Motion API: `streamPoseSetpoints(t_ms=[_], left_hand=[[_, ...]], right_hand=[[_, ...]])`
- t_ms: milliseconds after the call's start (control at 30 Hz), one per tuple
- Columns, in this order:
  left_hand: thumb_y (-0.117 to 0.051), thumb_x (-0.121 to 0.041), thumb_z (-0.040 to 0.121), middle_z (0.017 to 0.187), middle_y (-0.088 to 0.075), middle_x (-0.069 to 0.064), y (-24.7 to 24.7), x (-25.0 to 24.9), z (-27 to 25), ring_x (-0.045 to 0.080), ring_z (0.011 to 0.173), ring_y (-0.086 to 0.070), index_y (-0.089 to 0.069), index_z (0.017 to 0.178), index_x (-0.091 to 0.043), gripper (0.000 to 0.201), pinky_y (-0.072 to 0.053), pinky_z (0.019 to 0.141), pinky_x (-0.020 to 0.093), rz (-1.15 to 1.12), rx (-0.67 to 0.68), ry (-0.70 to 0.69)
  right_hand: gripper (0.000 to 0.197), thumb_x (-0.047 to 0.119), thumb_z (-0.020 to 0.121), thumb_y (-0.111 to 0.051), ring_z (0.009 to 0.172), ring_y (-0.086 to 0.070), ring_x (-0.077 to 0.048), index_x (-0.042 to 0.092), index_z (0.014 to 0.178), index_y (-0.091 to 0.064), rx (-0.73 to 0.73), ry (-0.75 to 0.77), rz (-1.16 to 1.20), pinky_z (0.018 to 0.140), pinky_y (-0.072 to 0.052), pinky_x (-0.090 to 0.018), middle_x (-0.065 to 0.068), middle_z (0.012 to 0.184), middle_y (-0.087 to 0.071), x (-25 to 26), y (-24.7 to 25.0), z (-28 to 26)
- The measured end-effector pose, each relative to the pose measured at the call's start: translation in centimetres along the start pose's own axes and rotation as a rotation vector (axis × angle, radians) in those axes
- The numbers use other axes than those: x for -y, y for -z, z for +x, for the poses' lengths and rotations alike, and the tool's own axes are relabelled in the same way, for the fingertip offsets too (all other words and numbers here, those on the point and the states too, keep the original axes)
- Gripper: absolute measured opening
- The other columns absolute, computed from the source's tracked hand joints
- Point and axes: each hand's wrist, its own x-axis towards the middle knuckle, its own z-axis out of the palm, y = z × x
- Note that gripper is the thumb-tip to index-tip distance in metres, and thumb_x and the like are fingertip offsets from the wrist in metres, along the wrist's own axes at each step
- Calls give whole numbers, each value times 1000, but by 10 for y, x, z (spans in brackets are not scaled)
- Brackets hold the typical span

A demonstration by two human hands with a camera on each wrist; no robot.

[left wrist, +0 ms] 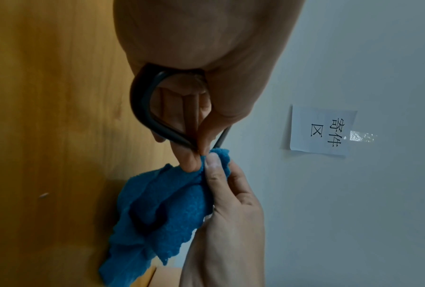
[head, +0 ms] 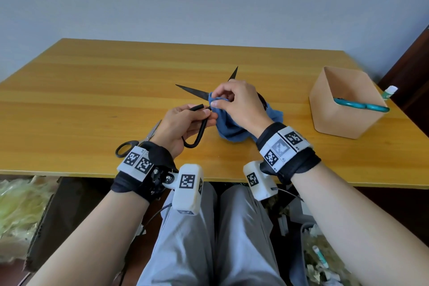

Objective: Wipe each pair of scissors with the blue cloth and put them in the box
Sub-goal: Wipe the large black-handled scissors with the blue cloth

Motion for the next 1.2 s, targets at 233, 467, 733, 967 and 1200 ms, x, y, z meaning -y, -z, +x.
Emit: streamPoseSetpoints(t_ms=[233,467,733,967,1200], left_hand=[[-67,-1,91,100,-76,19,-2,0,-1,23,84,-75,-65,115,4,24,-60,82,26,0,0,0],[-68,-1,91,100,-76,19,0,1,0,23,84,-75,-64,118,7,29,-60,81,26,1,-8,2],[-68,-1,90,100,-76,19,1,3,0,24,86,-75,-63,119,7,30,-60,82,26,-9,-12,8],[-68,-2,90,102,-76,20,1,0,0,24,87,-75,-66,114,4,25,-60,82,27,5,-16,-2],[-68,-2,91,100,-76,19,1,-1,-2,24,86,-75,-65,116,4,26,-59,78,25,1,-21,-1]], right_hand=[[7,19,80,-78,70,-52,-6,23,80,-72,-10,-13,-12,80,-50,-48,8,76,-61,0,1,4],[12,22,80,-77,79,-55,-14,30,77,-68,-3,-25,-35,84,-47,-55,8,78,-61,-3,-3,3],[12,22,80,-76,80,-57,-14,30,77,-68,-47,-42,-10,84,-48,-54,14,78,-61,-5,-4,0],[15,22,80,-76,76,-58,-10,32,75,-66,-87,-49,-3,83,-49,-54,16,77,-61,-3,-5,2],[16,22,79,-76,76,-59,-12,33,74,-66,-65,-59,-17,82,-50,-54,11,76,-63,-1,0,6]])
